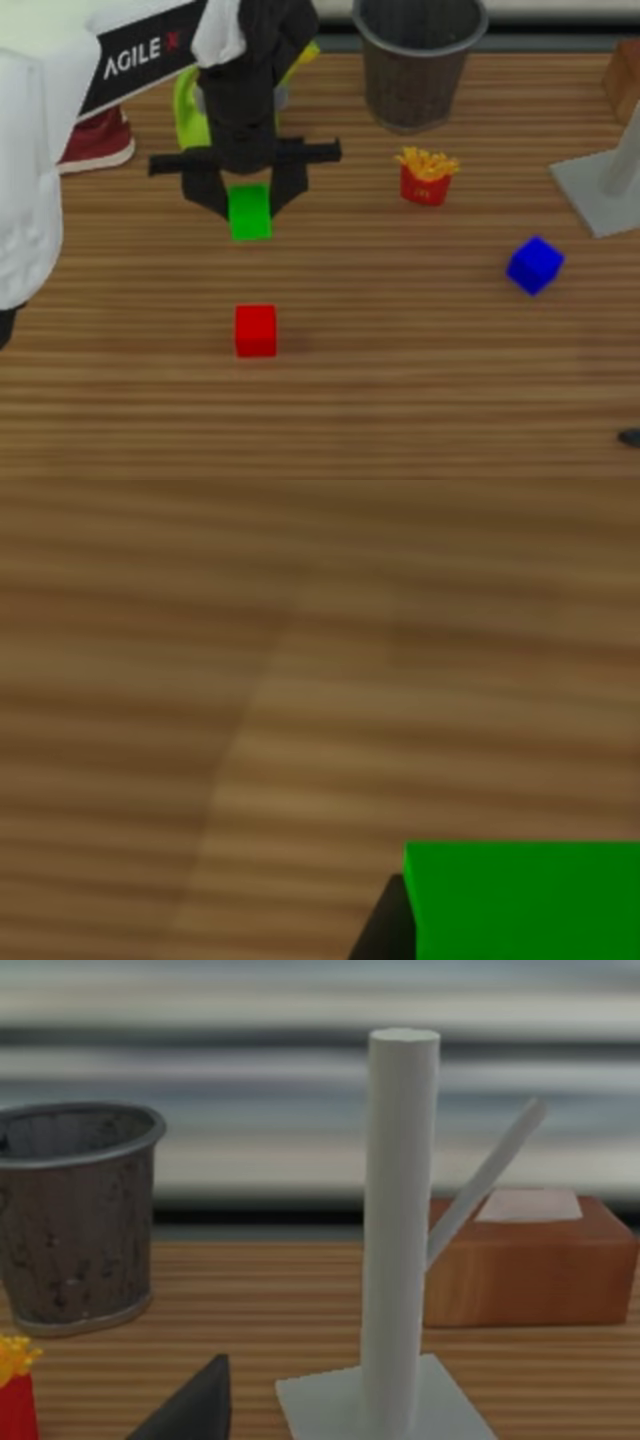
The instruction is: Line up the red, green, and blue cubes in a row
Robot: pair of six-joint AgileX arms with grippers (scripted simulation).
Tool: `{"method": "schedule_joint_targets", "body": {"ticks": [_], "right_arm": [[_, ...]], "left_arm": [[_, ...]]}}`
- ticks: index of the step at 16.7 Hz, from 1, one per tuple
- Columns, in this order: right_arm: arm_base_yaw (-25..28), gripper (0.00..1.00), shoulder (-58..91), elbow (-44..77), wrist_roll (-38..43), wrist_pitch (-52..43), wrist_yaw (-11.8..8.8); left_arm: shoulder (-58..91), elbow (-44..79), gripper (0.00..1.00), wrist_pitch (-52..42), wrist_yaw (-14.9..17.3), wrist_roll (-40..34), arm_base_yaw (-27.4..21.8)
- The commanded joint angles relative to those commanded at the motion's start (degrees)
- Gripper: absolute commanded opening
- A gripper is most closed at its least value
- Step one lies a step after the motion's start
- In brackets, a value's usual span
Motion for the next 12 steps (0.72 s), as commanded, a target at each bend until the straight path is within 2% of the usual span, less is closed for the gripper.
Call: {"method": "schedule_joint_targets", "body": {"ticks": [3,5,7,12], "right_arm": [[0.0,1.0,0.0,0.0,0.0,0.0,0.0],[0.0,1.0,0.0,0.0,0.0,0.0,0.0],[0.0,1.0,0.0,0.0,0.0,0.0,0.0],[0.0,1.0,0.0,0.0,0.0,0.0,0.0]], "left_arm": [[-2.8,-3.84,0.0,0.67,-0.33,-6.43,-9.47],[-4.54,-5.78,0.0,1.23,-0.57,-9.81,-13.88],[-5.57,-6.79,0.0,1.62,-0.74,-11.59,-15.87],[-5.35,-6.83,0.0,1.77,-0.69,-11.59,-15.8]]}}
